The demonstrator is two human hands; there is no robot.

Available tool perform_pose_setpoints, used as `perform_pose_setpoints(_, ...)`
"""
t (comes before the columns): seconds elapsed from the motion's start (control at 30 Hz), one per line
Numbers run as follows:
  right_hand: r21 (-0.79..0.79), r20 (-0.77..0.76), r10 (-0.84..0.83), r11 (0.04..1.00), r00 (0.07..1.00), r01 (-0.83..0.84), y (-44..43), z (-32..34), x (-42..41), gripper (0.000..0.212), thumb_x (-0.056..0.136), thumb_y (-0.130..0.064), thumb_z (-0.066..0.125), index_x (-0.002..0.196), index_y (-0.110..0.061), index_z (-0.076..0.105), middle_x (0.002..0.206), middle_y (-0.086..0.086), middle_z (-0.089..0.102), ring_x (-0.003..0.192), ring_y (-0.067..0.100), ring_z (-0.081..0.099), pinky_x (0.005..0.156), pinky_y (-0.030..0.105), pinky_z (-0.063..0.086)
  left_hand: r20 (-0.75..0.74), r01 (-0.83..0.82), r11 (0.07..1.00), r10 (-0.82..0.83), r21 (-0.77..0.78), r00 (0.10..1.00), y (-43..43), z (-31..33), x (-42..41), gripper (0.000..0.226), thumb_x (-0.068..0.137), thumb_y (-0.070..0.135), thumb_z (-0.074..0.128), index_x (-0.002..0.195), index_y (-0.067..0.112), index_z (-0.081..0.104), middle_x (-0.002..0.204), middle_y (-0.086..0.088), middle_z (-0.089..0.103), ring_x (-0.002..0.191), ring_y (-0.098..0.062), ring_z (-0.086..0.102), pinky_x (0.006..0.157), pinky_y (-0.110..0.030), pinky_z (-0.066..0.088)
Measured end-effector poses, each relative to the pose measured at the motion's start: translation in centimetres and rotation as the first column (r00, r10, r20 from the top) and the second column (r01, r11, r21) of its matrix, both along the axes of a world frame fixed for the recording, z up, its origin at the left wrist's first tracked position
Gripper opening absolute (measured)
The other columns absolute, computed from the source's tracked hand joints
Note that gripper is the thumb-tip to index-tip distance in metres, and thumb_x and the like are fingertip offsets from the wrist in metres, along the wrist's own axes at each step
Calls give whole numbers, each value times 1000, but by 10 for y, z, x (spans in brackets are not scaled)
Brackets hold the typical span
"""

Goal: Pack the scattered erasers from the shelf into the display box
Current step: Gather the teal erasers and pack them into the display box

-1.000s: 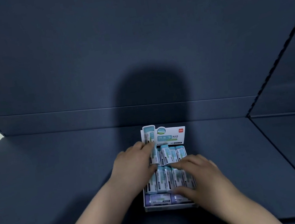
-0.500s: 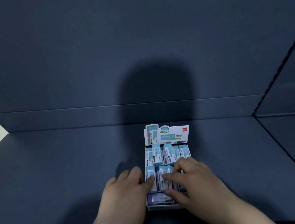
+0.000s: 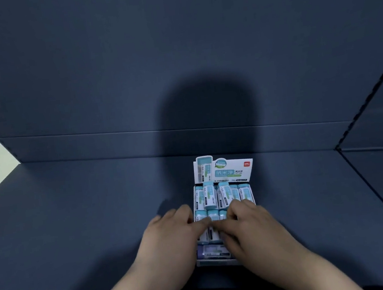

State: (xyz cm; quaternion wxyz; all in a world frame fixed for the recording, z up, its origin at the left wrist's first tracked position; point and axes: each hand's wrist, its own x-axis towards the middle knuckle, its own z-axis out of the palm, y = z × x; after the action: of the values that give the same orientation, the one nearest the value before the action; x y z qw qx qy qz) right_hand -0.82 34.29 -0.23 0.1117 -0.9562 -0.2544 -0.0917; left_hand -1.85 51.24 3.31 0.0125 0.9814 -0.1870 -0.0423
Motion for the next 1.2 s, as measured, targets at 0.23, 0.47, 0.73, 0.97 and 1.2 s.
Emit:
perform_pose_setpoints(0.23, 226, -48, -45, 973, 998, 54, -21, 7, 5, 30, 78, -30, 49, 97, -30, 72, 72, -13, 42, 67, 14, 53, 56, 26, 46, 26, -36, 999, 37, -38, 999, -6, -19, -3, 71, 89, 11, 40, 147, 41, 11, 119, 1, 35, 109, -20, 42, 75, -28, 23)
perform_pose_setpoints(0.47, 39, -98, -44, 998, 994, 48, -27, 8, -7, 30, 68, -47, 48, 85, -40, 72, 70, -16, 36, 63, 9, 53, 56, 21, 41, 10, 13, 1000, -13, 4, 1000, -3, -13, 1, 73, 62, 25, 77, 127, 44, 52, 90, 1, 51, 77, -20, 57, 62, -29, 28)
perform_pose_setpoints(0.73, -89, -109, -106, 991, 988, 96, -14, 9, 0, 32, 46, -57, 73, 74, -43, 68, 68, -17, 36, 64, 4, 53, 58, 18, 30, 28, -38, 998, 39, -51, 999, -3, -20, -1, 68, 90, 15, 40, 146, 43, 14, 118, 0, 38, 109, -21, 44, 78, -30, 28)
perform_pose_setpoints(0.97, 67, -81, -145, 986, 986, 151, -17, 4, -3, 38, 50, -54, 81, 75, -36, 60, 74, -16, 50, 69, 7, 56, 64, 21, 35, 6, -25, 1000, 25, -14, 1000, -2, -15, 0, 69, 90, 14, 41, 146, 43, 12, 117, 3, 36, 107, -18, 43, 77, -27, 28)
perform_pose_setpoints(1.2, 134, -208, -320, 927, 924, 351, -20, 27, 25, 37, 86, -58, 49, 107, -28, 57, 96, -15, 46, 90, 9, 50, 73, 24, 39, 175, 7, 1000, -10, 18, 985, -3, -1, 34, 68, 90, 12, 44, 147, 35, 14, 134, 6, 35, 117, -18, 42, 87, -30, 33)
